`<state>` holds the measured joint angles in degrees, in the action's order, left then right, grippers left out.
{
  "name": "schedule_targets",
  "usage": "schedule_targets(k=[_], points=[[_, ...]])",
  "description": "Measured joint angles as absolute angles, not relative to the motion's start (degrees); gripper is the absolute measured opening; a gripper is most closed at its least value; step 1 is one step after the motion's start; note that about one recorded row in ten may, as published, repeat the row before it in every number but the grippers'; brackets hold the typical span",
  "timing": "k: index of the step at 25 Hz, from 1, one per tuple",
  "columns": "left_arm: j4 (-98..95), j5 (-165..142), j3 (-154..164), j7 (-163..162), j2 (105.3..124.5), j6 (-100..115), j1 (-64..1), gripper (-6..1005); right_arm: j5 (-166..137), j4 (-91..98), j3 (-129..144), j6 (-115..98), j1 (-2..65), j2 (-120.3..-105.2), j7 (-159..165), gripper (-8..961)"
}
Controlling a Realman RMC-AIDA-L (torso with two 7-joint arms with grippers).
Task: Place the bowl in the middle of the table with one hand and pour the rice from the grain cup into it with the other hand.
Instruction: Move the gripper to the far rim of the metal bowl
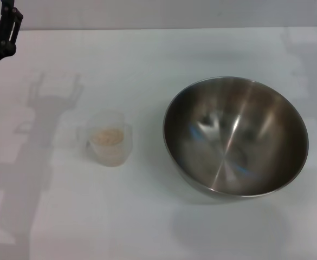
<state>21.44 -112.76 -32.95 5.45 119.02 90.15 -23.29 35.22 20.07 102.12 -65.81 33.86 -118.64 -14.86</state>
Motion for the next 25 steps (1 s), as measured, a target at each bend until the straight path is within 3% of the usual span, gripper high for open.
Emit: schedule_targets(k=[8, 15, 25], points=[[21.44, -112.76, -33.08, 5.45, 118.92, 90.08, -23.36, 827, 34.91, 37.71, 98.89, -41.27, 30.43, -118.31, -14.54, 757], [20.8, -112.77, -33.7, 5.46, 118.97, 90.04, -23.38, 827, 31.95, 62.65, 91.68, -3.1, 24.58, -118.96, -14.84, 756], [20.55, -112.75, -34.84, 5.45, 118.91, 89.99, -23.46, 827, 32.01, 84.41, 78.44, 47.4, 25.71, -118.69, -17.2, 754]])
